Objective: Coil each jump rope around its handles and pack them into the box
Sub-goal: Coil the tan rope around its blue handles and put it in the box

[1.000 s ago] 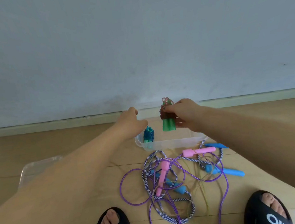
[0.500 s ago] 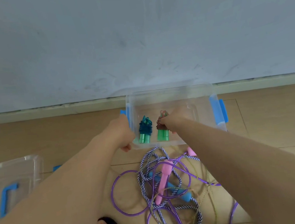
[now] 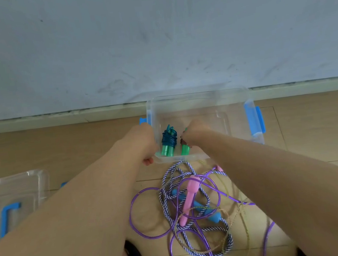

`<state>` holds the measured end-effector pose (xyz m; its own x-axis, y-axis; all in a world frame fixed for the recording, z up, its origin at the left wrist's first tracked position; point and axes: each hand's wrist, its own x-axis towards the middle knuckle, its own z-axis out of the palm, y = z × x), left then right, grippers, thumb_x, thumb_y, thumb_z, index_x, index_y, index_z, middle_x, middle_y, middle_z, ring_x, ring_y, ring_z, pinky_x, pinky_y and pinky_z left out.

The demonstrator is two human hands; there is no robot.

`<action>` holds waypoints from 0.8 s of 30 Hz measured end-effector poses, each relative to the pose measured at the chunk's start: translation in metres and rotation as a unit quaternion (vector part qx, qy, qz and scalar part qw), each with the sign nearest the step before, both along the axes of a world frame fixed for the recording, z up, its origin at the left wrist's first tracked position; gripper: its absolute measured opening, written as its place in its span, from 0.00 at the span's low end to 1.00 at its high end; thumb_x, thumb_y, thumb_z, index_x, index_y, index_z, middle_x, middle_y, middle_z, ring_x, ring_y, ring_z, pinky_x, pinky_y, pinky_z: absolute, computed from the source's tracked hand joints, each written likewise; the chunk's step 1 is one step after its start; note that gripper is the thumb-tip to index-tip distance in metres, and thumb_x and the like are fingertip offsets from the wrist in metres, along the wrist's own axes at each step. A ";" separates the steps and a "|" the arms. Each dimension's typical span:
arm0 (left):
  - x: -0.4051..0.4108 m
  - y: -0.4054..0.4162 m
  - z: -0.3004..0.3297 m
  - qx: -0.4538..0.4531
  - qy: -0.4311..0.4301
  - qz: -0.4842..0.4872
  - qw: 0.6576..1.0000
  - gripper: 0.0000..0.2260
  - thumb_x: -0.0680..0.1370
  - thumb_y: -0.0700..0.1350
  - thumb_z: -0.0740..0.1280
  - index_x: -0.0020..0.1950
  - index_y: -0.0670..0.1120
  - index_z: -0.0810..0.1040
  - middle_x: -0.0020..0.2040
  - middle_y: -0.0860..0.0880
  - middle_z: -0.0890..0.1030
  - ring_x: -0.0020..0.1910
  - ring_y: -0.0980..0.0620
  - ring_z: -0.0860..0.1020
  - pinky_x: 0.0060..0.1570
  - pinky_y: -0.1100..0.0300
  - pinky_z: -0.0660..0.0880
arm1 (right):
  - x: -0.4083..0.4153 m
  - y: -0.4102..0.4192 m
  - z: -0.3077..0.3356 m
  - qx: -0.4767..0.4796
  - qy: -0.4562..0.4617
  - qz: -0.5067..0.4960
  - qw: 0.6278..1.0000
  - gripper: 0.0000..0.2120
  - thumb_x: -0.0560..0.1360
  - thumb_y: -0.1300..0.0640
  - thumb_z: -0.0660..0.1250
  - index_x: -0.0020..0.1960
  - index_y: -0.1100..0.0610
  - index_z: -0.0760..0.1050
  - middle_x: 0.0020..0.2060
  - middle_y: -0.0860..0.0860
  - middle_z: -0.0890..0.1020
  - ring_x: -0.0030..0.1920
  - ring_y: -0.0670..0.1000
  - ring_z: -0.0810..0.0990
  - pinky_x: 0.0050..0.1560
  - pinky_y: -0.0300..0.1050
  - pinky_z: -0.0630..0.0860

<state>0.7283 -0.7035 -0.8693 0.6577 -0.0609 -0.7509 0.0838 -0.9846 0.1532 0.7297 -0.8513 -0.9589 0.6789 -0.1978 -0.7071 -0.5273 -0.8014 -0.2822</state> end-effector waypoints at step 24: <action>-0.170 -0.044 -0.010 0.081 0.028 -0.407 0.910 0.16 0.82 0.43 0.57 0.69 0.49 0.68 0.63 0.45 0.76 0.59 0.44 0.76 0.45 0.55 0.68 | -0.222 -0.062 0.039 0.036 0.035 0.303 0.952 0.36 0.77 0.65 0.60 0.80 0.47 0.50 0.61 0.58 0.77 0.58 0.59 0.77 0.43 0.47 0.71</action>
